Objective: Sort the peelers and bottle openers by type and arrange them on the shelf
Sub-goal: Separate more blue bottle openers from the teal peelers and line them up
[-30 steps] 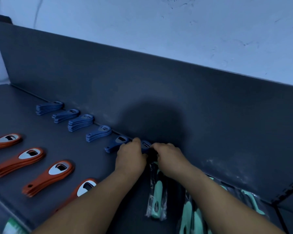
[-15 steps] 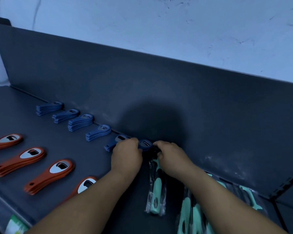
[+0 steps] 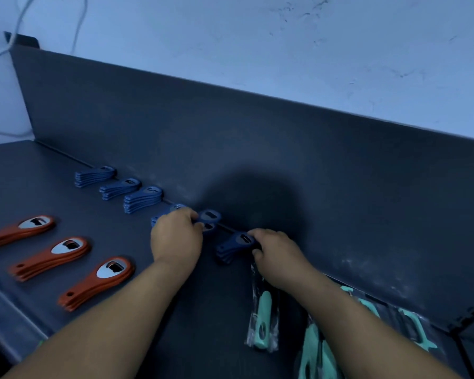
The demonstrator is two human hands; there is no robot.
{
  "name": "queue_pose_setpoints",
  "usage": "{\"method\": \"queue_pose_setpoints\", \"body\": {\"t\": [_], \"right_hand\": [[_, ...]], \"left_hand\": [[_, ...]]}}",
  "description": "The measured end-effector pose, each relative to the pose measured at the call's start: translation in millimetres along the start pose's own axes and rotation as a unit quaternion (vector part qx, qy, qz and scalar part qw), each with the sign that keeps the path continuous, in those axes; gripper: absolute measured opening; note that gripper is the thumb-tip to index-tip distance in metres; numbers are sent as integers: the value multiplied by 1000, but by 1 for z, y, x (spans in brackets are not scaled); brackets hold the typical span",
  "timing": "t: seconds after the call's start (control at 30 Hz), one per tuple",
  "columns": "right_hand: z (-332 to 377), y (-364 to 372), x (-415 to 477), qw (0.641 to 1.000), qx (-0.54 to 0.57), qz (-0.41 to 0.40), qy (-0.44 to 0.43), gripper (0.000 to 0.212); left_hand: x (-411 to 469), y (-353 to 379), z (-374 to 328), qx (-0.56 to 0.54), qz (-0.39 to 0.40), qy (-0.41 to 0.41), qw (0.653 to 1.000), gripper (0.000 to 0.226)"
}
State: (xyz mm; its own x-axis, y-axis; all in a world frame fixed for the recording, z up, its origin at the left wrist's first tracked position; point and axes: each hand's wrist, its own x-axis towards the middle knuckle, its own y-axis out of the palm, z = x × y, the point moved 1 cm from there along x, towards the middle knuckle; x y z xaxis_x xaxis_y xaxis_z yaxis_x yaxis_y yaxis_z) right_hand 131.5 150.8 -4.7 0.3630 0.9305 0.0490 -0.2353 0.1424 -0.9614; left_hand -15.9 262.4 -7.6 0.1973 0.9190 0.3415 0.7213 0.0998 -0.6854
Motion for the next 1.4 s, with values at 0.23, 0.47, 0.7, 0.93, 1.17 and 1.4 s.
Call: {"method": "queue_pose_setpoints", "body": {"t": [0.23,0.47,0.7,0.93,1.17,1.4], "right_hand": [[7,3,5,1000,-8,13,-10,46],[3,9,8,997,-57,49,-16,49],[3,3,4,999,-33,39,-8,54],[-10,-19,-22,999,-36,16,2,52],[-52,-43,-98,996,-72,-32,37,54],[-118,-61,-211,986,-56,-41,152,54]], "left_hand": [[1,8,10,20,43,-25,999,17],[1,11,9,59,79,-20,995,15],[-2,9,5,41,73,14,996,28],[-30,-2,-38,-13,31,131,991,33],[-92,8,-95,-46,98,286,952,33],[-172,43,-156,-40,217,369,903,33]]}}
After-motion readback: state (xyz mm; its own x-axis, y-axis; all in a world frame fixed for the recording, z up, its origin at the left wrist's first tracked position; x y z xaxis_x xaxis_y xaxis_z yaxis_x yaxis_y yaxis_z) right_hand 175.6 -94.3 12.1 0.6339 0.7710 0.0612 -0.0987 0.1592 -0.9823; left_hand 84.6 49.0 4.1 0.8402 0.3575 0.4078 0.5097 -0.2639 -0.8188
